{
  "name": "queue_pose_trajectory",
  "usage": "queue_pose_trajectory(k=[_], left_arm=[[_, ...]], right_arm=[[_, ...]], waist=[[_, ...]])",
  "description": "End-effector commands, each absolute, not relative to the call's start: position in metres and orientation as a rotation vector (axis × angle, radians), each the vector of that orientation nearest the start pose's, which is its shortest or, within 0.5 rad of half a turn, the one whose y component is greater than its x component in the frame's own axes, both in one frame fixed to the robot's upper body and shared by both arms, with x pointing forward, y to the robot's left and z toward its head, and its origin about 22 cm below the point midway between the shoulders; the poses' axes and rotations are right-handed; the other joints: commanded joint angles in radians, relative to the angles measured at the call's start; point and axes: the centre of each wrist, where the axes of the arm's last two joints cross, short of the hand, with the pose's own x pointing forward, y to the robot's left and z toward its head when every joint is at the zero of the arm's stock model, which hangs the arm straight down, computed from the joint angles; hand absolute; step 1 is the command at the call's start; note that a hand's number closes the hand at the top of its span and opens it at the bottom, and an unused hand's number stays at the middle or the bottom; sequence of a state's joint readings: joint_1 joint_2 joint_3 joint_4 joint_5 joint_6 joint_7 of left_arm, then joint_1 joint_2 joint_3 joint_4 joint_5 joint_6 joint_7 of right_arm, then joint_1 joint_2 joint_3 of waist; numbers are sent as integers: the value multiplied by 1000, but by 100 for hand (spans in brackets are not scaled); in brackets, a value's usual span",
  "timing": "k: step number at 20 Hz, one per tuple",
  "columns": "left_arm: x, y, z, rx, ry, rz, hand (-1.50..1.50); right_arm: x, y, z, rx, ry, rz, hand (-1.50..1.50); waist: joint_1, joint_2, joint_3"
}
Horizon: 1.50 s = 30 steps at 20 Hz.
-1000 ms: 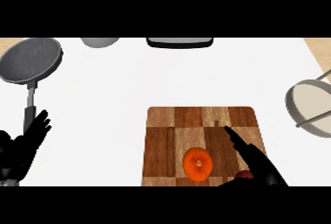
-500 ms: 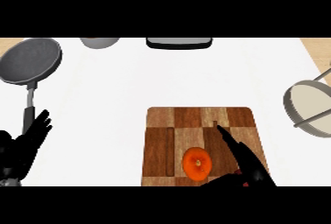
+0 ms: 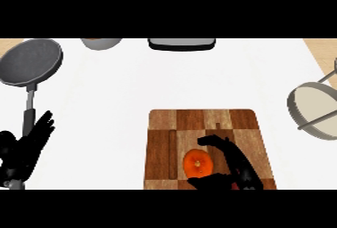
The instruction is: Pick the squash from the cutting board and place it in the tiered basket
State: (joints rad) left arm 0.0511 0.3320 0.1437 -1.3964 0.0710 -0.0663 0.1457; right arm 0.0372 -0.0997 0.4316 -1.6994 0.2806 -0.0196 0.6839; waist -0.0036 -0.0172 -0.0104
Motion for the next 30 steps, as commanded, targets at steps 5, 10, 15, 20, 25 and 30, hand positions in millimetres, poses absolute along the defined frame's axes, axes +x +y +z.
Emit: queue_pose_trajectory(k=[5, 10, 15, 20, 25, 30], left_arm=[[216, 350, -27, 263, -1188, -49, 0], [207, 357, -25, 260, -1192, -66, 0], [217, 353, -17, 269, -1188, -68, 0], [225, 352, -14, 271, -1211, -113, 0], [230, 347, -12, 264, -1217, -93, 0], [221, 353, -21, 271, -1193, -80, 0]], right_arm=[[204, -133, 15, -180, -1094, 444, 150], [192, -168, 32, -272, -1118, 359, 150], [221, -131, 48, -562, -1047, 367, 150], [265, -118, 68, -995, -988, 452, 150], [294, -81, 117, -1278, -989, 354, 150], [305, -58, 174, -1461, -1031, 227, 150]], waist=[[3, 17, 10], [1, 16, 10], [18, 16, 8], [61, 22, -5], [43, 11, -2], [30, 9, 4]])
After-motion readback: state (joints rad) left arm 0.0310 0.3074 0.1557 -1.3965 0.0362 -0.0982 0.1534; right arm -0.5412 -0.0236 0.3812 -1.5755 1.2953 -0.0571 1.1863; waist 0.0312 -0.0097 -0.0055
